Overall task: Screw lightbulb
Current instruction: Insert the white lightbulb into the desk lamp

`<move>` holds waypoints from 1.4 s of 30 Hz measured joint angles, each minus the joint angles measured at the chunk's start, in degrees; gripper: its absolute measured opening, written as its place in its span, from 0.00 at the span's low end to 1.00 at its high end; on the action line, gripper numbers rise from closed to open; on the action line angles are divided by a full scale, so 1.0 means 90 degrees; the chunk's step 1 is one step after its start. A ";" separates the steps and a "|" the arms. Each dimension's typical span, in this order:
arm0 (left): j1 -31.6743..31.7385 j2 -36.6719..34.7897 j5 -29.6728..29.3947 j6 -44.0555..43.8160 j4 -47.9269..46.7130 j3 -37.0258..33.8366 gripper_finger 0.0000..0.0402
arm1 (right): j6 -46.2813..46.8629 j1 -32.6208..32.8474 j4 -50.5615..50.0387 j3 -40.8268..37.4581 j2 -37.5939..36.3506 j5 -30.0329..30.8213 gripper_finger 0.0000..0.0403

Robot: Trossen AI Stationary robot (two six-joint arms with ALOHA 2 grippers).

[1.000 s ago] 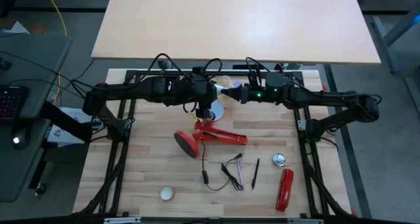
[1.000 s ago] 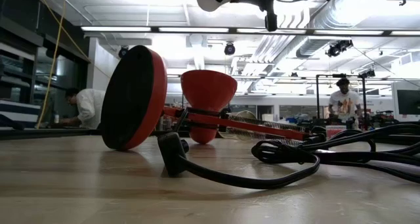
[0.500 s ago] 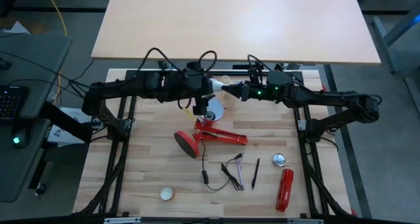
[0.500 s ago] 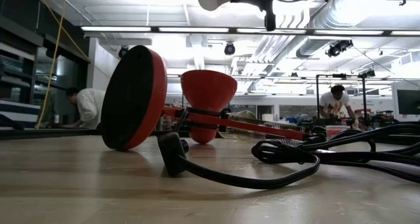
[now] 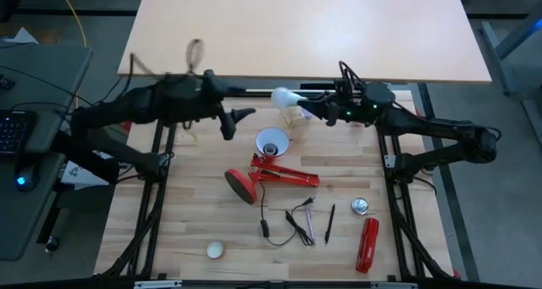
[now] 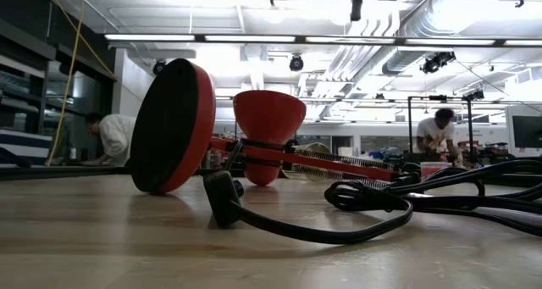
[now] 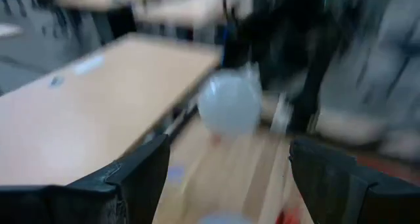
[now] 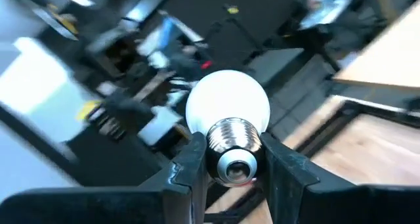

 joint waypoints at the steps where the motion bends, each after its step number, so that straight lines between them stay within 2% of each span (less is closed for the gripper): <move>1: 0.0000 -0.0250 -0.0018 -0.0077 0.0776 -0.0544 0.73 | 0.0023 0.0033 0.0256 0.0000 0.0055 -0.0096 0.26; 5: 0.0099 -0.0667 -0.0026 -0.0742 0.3222 -0.2202 0.73 | 0.0090 0.0146 0.0808 0.0000 0.0073 -0.0202 0.26; 8: 0.0266 -0.0715 0.0406 -0.1310 0.4353 -0.2601 0.73 | 0.0142 0.0179 0.0835 0.0005 0.0069 -0.0246 0.26; 12: 0.0431 -0.0629 0.1294 -0.1462 0.4341 -0.2539 0.73 | 0.0135 0.0242 0.0900 0.0005 0.0117 -0.0309 0.26; 15: 0.0470 -0.0445 0.1689 -0.1482 0.4258 -0.2459 0.73 | 0.0027 0.0262 0.0920 0.0005 0.0152 -0.0402 0.26; 23: 0.0553 0.0017 0.1889 -0.1938 0.4485 -0.2289 0.73 | -0.0145 0.0428 0.0976 0.0000 0.0166 -0.0417 0.26; 42: 0.0700 0.1006 0.2719 -0.1883 0.4586 -0.1563 0.73 | -0.0262 0.0451 0.0961 -0.0001 0.0210 -0.0487 0.26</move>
